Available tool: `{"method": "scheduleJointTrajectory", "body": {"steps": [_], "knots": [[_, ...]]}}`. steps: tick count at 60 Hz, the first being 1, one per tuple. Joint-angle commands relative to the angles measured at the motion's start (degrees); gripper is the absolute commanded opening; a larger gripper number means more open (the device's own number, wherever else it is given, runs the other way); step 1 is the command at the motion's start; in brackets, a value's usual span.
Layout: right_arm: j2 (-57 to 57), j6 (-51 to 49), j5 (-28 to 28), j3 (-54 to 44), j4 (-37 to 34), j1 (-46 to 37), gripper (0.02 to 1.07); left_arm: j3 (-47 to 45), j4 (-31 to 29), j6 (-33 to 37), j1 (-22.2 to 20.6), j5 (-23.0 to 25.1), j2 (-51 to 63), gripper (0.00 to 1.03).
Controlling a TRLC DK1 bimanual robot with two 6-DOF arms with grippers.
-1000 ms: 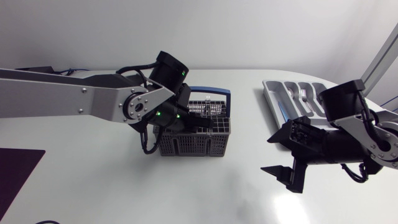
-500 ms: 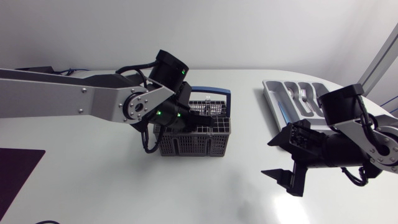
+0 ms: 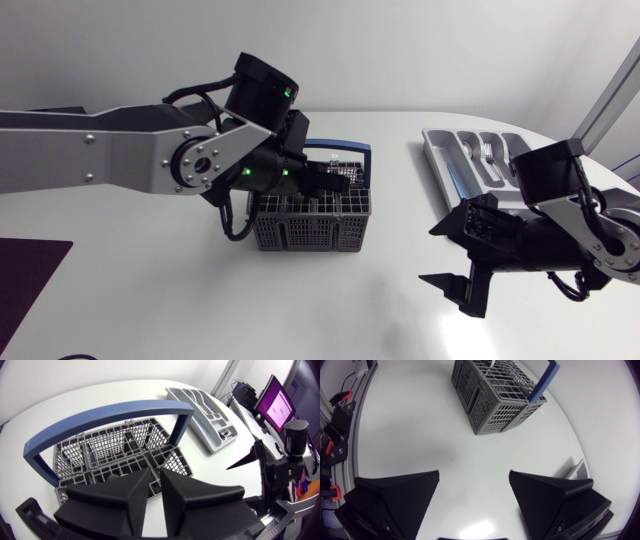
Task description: Unload the cutlery basket into the drawer organizer.
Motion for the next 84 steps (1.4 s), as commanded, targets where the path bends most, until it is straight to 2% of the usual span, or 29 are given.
{"method": "scheduleJointTrajectory", "body": {"steps": [1,3,9,16,28,37,44,47,51,55,74,84], "knots": [[-0.3,0.4,0.48,-1.53,0.36,0.5,1.03,1.1,-1.53,2.12,-0.55,-0.75,-1.2,0.28],[-0.38,0.31,0.57,-1.61,0.36,0.59,1.03,2.16,-3.02,3.09,-0.29,-0.75,-1.11,0.33],[-0.74,0.31,0.75,-1.88,0.36,0.59,1.03,3.39,-5.04,3.44,0.15,-0.75,-1.2,0.33],[-1.26,0.31,1.01,-2.14,0.36,0.5,1.03,4.53,-8.29,3.26,0.59,-0.67,-1.2,0.4],[-1.26,0.31,1.27,-2.32,0.54,0.85,1.03,7.34,-13.57,-0.43,2.08,0.13,0.91,0.52],[-1.26,0.31,1.71,-2.58,0.8,0.94,1.03,10.77,-17.26,-4.29,3.14,3.73,3.02,0.53],[-1.18,0.31,1.8,-2.67,0.89,0.85,1.03,12.44,-19.28,-7.81,2.88,4.26,3.9,0.53],[-1.09,0.31,1.8,-2.76,0.98,0.94,1.03,13.67,-21.48,-8.78,2.52,4.26,5.22,0.7],[-1.09,0.22,1.98,-2.76,1.06,0.85,1.03,15.25,-23.94,-9.74,2.17,4.26,6.89,0.99],[-1.09,0.22,2.06,-2.93,1.5,0.85,1.03,16.57,-25.43,-10.36,1.82,4.26,8.03,1.0],[-1.09,-0.04,2.06,-3.37,1.77,0.85,1.03,16.31,-24.55,-10.09,0.85,4.26,7.68,1.0],[-1.09,-0.04,2.06,-3.37,1.94,0.85,1.03,16.57,-23.59,-13.61,0.41,4.08,7.68,0.99]]}}
